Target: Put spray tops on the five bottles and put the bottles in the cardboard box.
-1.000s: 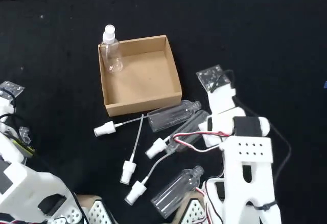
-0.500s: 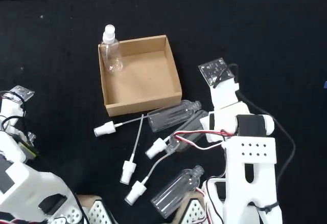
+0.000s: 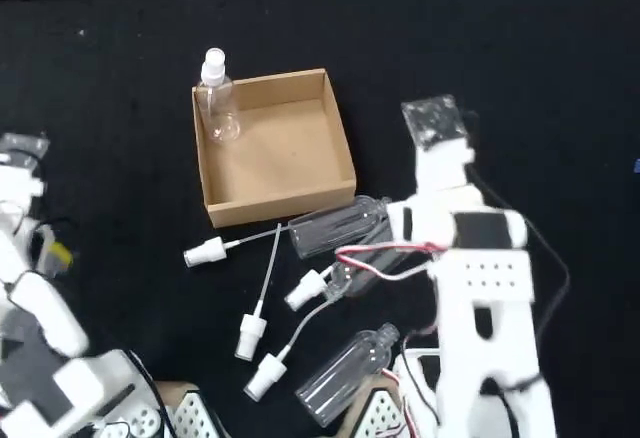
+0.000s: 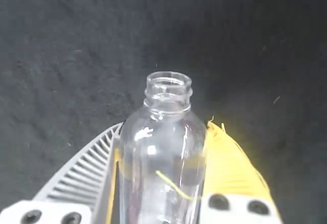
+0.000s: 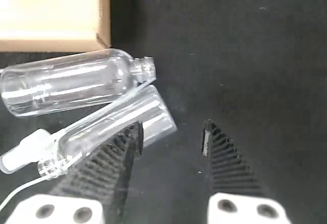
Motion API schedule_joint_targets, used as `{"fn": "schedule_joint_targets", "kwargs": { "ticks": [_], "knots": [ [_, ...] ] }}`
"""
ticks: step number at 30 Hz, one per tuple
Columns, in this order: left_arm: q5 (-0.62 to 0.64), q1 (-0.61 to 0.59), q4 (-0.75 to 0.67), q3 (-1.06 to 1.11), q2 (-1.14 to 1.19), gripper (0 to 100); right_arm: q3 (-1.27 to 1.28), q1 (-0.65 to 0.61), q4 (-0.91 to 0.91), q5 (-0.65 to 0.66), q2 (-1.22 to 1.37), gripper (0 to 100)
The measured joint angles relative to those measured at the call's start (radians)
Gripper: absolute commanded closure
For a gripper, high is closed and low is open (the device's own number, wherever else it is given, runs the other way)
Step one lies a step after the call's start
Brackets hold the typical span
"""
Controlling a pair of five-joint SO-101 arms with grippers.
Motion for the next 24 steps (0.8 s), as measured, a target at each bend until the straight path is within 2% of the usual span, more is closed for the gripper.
{"fn": "schedule_joint_targets", "kwargs": {
  "ticks": [3,8,12,16,24],
  "knots": [
    [0.232,0.081,-0.003,0.034,-0.104,97,-0.089,-0.040,-0.005,-0.051,0.137,81.8],
    [0.606,0.207,-0.046,0.048,-0.175,97,-0.275,-0.089,-0.011,-0.213,0.324,81.8],
    [0.815,0.244,-0.104,0.049,-0.176,97,-0.388,-0.164,-0.044,-0.259,0.457,81.8],
    [0.914,0.275,-0.118,0.049,-0.176,97,-0.420,-0.184,-0.143,-0.264,0.597,81.9],
    [0.934,0.353,-0.132,0.091,-0.186,97,-0.422,-0.192,-0.307,-0.264,0.726,81.9]
  ]
}}
